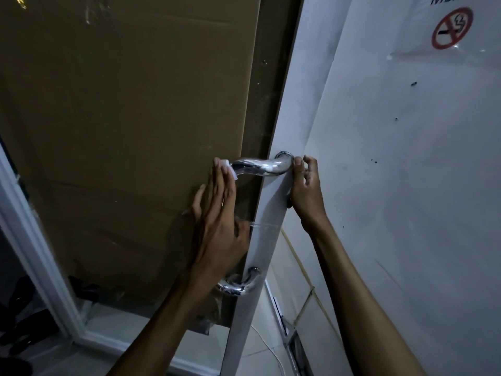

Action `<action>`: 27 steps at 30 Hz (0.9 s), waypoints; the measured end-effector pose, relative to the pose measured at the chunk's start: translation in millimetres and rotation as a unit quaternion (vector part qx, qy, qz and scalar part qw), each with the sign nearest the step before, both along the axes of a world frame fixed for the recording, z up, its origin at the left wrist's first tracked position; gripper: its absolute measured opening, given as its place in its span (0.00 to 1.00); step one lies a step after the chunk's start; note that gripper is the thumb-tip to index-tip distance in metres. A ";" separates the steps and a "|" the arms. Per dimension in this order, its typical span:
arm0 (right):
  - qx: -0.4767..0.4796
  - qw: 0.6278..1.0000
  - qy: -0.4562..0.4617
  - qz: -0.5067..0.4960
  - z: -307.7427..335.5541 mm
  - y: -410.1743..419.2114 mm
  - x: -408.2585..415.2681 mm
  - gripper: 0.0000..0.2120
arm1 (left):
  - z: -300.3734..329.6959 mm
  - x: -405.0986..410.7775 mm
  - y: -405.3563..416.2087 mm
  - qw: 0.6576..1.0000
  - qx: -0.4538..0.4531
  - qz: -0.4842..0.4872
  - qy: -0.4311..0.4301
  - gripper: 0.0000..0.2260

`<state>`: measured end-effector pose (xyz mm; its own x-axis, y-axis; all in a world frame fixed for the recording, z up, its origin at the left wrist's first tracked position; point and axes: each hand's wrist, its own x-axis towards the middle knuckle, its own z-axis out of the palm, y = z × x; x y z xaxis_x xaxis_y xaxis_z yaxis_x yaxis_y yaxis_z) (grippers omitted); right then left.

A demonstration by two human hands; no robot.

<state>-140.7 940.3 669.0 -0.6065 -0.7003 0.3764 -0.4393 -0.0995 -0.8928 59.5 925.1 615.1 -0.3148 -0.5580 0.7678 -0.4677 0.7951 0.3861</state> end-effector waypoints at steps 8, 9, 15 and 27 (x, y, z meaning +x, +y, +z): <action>0.001 1.000 -0.004 0.002 0.1 2.9 3.3 0.34 | 0.3 8.5 0.1 0.998 -0.006 -0.012 0.055 0.39; -0.002 1.000 -0.002 0.002 0.4 2.0 2.6 0.36 | 8.4 6.2 -1.1 0.999 -0.024 -0.013 0.044 0.40; -0.006 1.000 0.000 0.007 1.1 0.4 0.2 0.34 | 44.9 -1.0 -13.3 0.984 -0.161 -0.048 -0.055 0.35; 0.074 0.980 0.174 -0.054 17.8 29.0 -5.3 0.24 | 78.7 -28.2 -4.1 0.967 -0.204 -0.054 -0.144 0.27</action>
